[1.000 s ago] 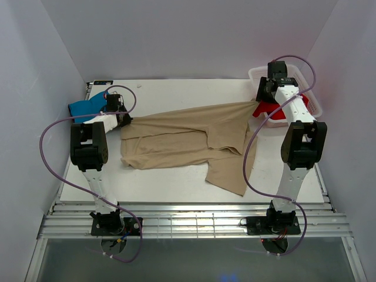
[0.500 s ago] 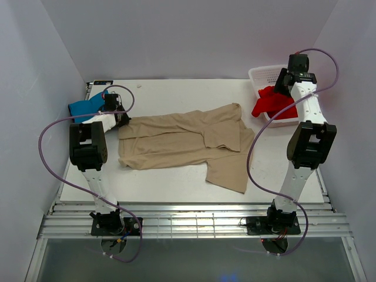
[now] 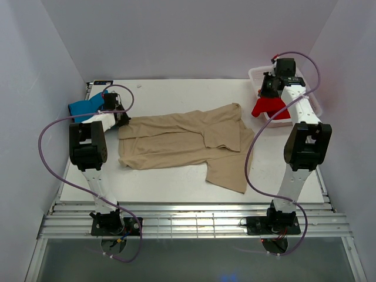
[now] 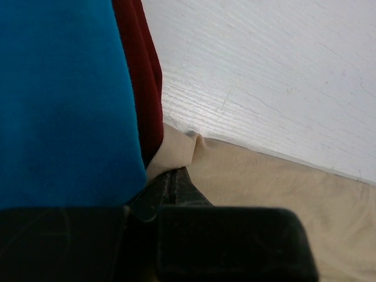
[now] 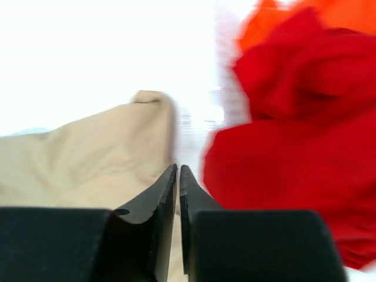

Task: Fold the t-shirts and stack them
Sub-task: Fold the tshirt

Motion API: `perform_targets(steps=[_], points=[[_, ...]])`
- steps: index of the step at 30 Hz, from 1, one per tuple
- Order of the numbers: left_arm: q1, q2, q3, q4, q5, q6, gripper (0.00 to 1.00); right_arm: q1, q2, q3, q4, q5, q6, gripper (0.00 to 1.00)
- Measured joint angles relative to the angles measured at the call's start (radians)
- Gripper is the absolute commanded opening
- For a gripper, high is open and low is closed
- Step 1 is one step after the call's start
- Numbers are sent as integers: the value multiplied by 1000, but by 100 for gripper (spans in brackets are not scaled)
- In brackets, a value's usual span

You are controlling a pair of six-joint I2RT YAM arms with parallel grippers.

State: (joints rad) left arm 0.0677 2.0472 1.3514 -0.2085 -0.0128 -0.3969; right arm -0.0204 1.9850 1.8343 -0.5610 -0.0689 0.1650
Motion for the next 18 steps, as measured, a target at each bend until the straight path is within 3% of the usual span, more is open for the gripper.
perform_targets(steps=[7,13,18], points=[[-15,4,18,-27,-6,23,0,132,31,34,12,-106,-12,8],[-19,11,34,-46,-7,35,0,204,185,185,8,-143,-18,8],[-21,21,51,-58,-10,42,0,214,281,208,-1,-145,-15,8]])
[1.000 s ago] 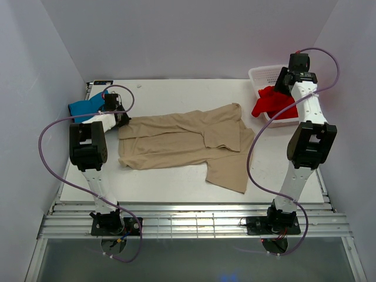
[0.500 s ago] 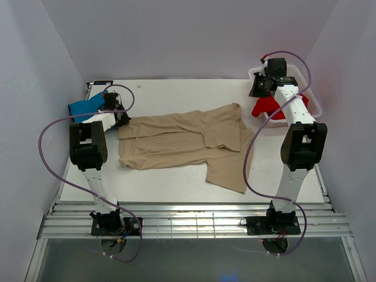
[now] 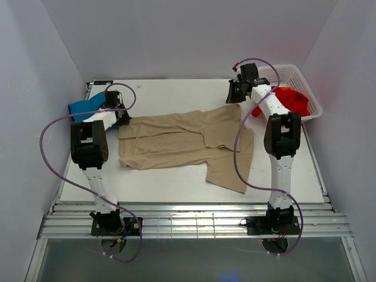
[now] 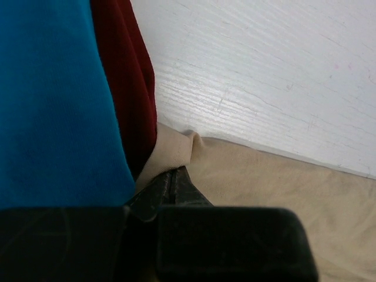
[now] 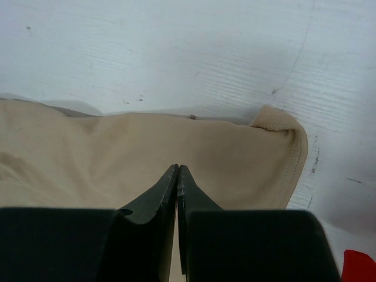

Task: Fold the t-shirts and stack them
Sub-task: Fold the tshirt

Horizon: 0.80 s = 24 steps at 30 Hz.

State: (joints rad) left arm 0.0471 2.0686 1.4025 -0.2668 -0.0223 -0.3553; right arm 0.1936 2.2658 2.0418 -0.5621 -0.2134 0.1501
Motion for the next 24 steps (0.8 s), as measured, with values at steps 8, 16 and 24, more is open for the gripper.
perform_targets(steps=[8,16,24], points=[[-2,24,35,-13,-1,7,0,-2,32,-93,-4,18,5,8],[-4,69,97,-16,12,7,0,-2,34,-155,-14,79,23,8],[-6,126,174,-11,26,7,0,-10,85,-92,-41,141,53,8]])
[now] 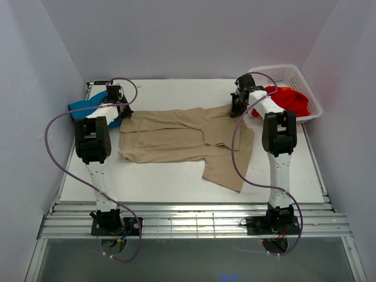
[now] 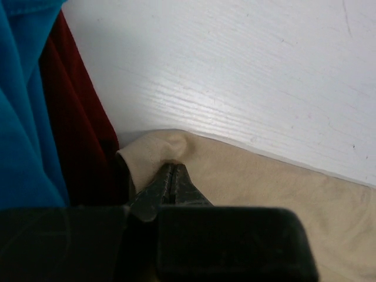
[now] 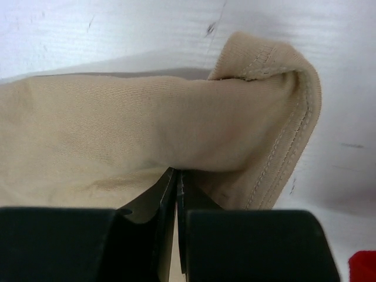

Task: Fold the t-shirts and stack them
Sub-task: Fold the tshirt

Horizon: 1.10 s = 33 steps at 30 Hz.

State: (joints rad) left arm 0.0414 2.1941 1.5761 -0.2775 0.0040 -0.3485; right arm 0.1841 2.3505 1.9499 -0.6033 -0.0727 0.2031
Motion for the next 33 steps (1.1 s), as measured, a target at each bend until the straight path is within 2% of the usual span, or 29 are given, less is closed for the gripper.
perform_targets(steps=[8,19,20,24,26,28,30,32,33], points=[[-5,82,124,-5,5,4,0,-66,95,161,-32,-1,30,8],[-25,172,262,-11,91,47,0,-112,115,193,-29,-21,33,8],[-32,179,272,-5,96,56,0,-113,115,188,-18,-29,32,9],[-74,193,295,8,109,90,0,-117,56,65,108,-57,20,25],[-99,190,296,10,108,104,4,-117,2,-23,164,-58,0,29],[-126,173,280,14,97,122,16,-116,-64,-98,205,-50,-24,34],[-150,106,202,24,64,137,23,-109,-155,-175,240,-28,-56,38],[-177,-13,83,36,20,146,33,-98,-271,-249,271,2,-84,39],[-189,-87,14,40,-5,152,35,-88,-333,-282,279,19,-99,39]])
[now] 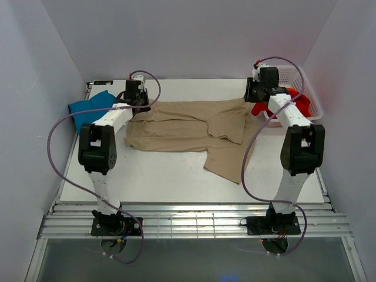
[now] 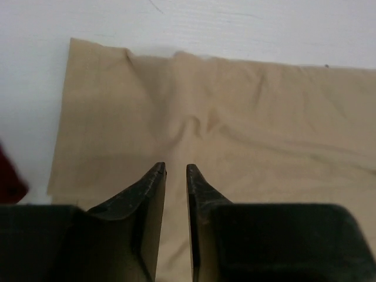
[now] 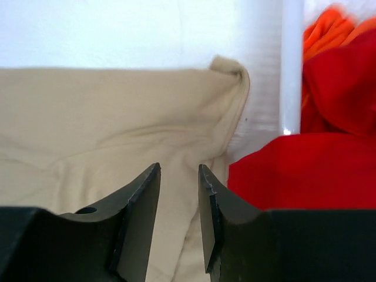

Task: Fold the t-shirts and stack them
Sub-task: Fold the tshirt

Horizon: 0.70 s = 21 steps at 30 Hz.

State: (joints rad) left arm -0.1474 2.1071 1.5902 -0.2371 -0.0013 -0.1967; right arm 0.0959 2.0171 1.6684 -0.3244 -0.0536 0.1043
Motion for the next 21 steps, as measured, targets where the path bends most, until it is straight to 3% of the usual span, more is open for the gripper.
perform_targets(steps=[4,8,14,21], points=[[-31,-306,-189,-19,-95,-9,38,103,-262,-148,21,100,-27,42],[-32,-446,-271,-62,-184,-31,38,309,-405,-319,11,208,-8,46],[-31,-336,-421,-193,-238,-76,38,458,-393,-579,-105,268,90,46],[-32,-290,-426,-343,-286,-133,39,495,-475,-666,-181,311,193,46]])
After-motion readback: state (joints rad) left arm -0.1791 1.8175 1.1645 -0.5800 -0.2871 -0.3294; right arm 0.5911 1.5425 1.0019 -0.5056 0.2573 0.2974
